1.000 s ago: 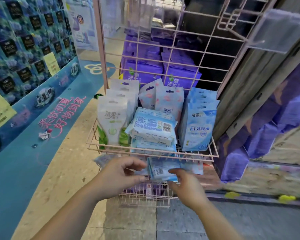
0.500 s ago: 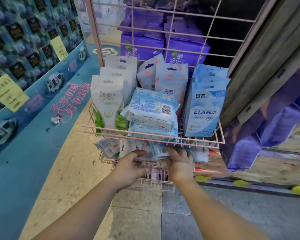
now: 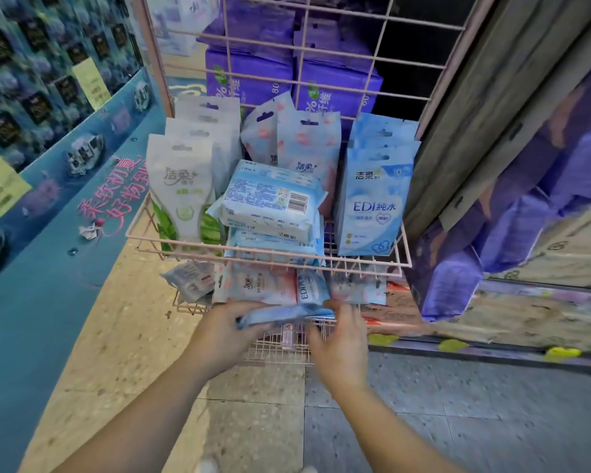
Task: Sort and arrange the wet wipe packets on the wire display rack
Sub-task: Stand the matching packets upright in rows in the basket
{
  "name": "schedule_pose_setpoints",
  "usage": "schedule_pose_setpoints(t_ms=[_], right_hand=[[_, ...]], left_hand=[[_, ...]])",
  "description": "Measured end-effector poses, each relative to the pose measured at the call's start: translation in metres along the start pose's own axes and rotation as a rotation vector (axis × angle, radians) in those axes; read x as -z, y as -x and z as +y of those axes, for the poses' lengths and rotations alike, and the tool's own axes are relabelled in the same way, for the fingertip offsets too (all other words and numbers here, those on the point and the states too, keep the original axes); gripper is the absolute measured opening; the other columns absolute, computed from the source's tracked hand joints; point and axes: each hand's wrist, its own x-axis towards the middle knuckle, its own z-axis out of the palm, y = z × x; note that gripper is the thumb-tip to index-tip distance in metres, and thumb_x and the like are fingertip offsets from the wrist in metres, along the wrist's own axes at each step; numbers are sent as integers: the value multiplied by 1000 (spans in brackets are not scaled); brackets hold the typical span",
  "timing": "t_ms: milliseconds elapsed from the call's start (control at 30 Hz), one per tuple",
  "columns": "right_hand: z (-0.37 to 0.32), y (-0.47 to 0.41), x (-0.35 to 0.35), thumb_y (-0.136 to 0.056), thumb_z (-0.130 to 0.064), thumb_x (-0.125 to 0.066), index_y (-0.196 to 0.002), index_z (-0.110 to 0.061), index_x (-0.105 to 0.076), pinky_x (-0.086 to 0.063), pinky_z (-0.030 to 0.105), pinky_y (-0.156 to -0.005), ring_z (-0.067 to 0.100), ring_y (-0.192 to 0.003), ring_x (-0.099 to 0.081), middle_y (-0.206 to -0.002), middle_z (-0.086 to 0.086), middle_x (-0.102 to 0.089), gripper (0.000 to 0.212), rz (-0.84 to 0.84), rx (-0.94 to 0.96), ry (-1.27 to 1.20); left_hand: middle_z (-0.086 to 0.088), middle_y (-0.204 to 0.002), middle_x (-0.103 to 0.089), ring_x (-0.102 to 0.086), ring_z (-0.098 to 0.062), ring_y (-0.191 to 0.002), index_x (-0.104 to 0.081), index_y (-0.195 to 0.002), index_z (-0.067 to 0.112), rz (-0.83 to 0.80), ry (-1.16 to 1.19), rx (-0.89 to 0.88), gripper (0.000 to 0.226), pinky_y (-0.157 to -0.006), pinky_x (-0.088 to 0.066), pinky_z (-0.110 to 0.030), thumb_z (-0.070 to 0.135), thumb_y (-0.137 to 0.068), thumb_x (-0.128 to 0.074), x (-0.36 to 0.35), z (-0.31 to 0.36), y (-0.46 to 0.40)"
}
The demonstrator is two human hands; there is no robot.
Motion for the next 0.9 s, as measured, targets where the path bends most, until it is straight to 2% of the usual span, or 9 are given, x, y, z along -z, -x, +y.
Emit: schedule_pose_setpoints(t_ms=[167,233,300,367,467,533,700,833,900], right_hand=[[32,-34,18,-81,-21,-71,-111,-8,-54,-40,28,-77,26,-92,-58,-101,7,-59,37,256,-705,-374],[38,-49,25,-81,-30,-72,-122,-11,-52,-41,31,-79,25,-91,-55,-101,4,-55,49,293,-847,-450],[42,-61,26,-81,-34,-71,-129,-15,-50,-43,34,-80,23,-90,-52,-100,3,-54,57,228,-886,-528],[44,-71,27,-82,-32,-71,-127,-15,-54,-43,33,-76,22,-88,-53,-99,3,-56,51,179,-886,-558],[41,-79,30,-86,-22,-67,-86,-15,-62,-40,26,-59,18,-69,-55,-89,5,-64,9,142,-805,-445],[37,-72,28,-88,-18,-63,-73,-17,-56,-38,25,-53,18,-65,-55,-74,2,-63,17,118,-652,-420],[26,-31,31,-93,-20,-55,-77,-13,-49,-49,43,-64,22,-63,-53,-69,11,-58,18,92,-344,-396],[15,-21,60,-92,-17,-56,-76,-24,-51,-51,28,-63,10,-63,-57,-70,-8,-63,19,110,-205,-378],[7,-20,76,-93,-16,-55,-83,-22,-55,-55,47,-75,25,-81,-65,-87,4,-67,12,57,-210,-412]], left_hand=[[1,-91,-76,-71,-12,-78,-73,-91,22,156,489,384,11,-61,-51,-24,22,-80,-74,23,-32,11],[-3,-91,-76,-72,-19,-79,-71,-96,20,178,618,465,17,-62,-53,-30,24,-80,-73,25,-39,15],[-5,-91,-76,-72,-23,-80,-68,-99,20,192,706,529,22,-61,-54,-33,26,-79,-74,24,-43,18],[-9,-93,-75,-71,-28,-84,-66,-102,16,196,778,595,26,-64,-56,-38,25,-79,-74,22,-47,19],[-17,-97,-74,-71,-31,-84,-63,-102,8,109,836,672,22,-65,-57,-40,14,-81,-70,20,-47,20],[-22,-99,-72,-71,-33,-81,-59,-100,4,7,809,700,19,-63,-56,-41,3,-82,-66,22,-46,20],[-17,-98,-73,-70,-31,-81,-55,-105,2,-293,731,651,38,-64,-55,-37,-11,-71,-66,25,-42,23],[-18,-103,-71,-66,-31,-90,-62,-101,4,-426,726,513,48,-72,-50,-33,2,-55,-76,26,-27,17],[-21,-109,-69,-65,-34,-95,-63,-105,3,-460,765,464,58,-79,-51,-38,7,-51,-84,23,-20,13]])
